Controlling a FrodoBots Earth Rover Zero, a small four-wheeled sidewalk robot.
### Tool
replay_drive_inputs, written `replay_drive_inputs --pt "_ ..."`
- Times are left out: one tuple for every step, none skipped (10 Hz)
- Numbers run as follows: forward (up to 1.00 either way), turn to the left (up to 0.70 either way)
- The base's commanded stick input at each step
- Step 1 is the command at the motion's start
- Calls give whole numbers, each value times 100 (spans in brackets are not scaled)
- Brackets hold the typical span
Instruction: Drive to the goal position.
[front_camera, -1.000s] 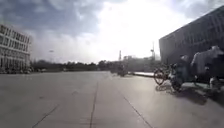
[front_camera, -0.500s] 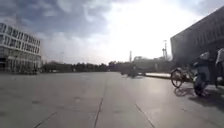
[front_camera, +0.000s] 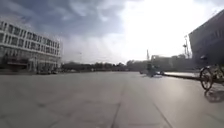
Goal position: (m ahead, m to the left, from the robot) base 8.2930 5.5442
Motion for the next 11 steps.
replay_drive_inputs --pt "85 0" --pt "85 0" --pt "85 0" --pt "85 0" --pt "85 0" --pt "85 0" --pt "85 0" --pt "85 19" --pt "85 34" --pt "85 34" --pt "85 34"
